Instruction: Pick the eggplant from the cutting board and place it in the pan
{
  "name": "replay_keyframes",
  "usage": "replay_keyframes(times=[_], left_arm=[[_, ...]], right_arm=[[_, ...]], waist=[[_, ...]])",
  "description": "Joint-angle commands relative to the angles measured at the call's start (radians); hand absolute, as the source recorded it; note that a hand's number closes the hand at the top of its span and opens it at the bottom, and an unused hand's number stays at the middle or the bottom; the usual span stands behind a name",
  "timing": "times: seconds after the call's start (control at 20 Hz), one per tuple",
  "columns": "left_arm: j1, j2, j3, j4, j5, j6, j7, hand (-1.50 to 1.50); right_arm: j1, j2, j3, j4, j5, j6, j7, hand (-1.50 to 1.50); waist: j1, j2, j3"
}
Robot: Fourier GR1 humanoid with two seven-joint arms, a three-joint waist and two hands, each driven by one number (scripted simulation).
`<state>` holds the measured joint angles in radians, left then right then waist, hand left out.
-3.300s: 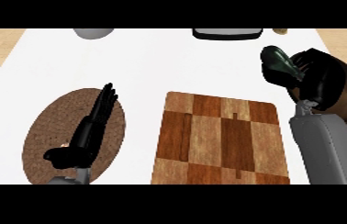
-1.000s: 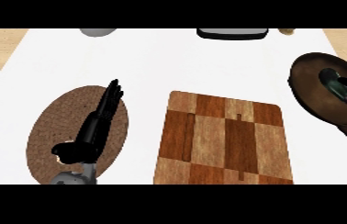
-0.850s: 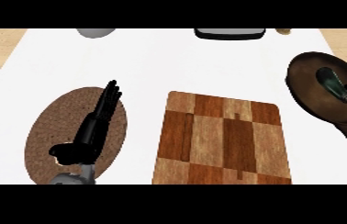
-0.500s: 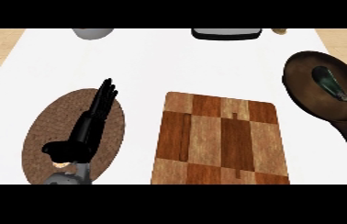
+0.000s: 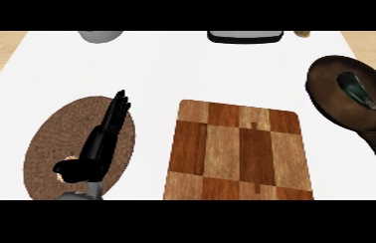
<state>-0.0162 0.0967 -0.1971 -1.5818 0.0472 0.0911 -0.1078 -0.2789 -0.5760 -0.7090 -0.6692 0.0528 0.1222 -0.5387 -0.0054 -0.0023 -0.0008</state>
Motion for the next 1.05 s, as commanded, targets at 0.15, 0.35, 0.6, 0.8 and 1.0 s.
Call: replay_keyframes(times=[0.15,0.35,0.6,0.8,1.0], left_arm=[[-0.052,-0.009,0.052,0.033,0.0,-0.031,0.001,0.0],[0.036,-0.014,0.014,-0.055,-0.03,-0.024,0.015,0.0],[-0.024,-0.045,0.048,0.03,-0.031,-0.04,-0.014,0.0],[0.025,-0.085,0.002,0.068,-0.084,-0.013,-0.096,0.0],[-0.02,-0.038,0.043,-0.069,-0.028,-0.054,0.095,0.0]], right_arm=[[0.129,0.052,0.063,-0.167,-0.035,-0.02,0.044,-1.5],[0.245,0.106,0.07,-0.384,-0.074,-0.036,0.136,-1.5],[0.205,0.06,0.096,-0.348,-0.057,-0.073,0.17,-1.5],[0.246,0.046,0.092,-0.344,-0.046,-0.056,0.121,-1.5],[0.269,0.12,0.133,-0.43,0.023,-0.193,0.127,-1.5]], waist=[[0.002,0.002,0.001],[-0.001,0.0,0.0],[0.004,0.002,0.001],[0.004,0.002,0.001],[0.005,0.002,0.001]])
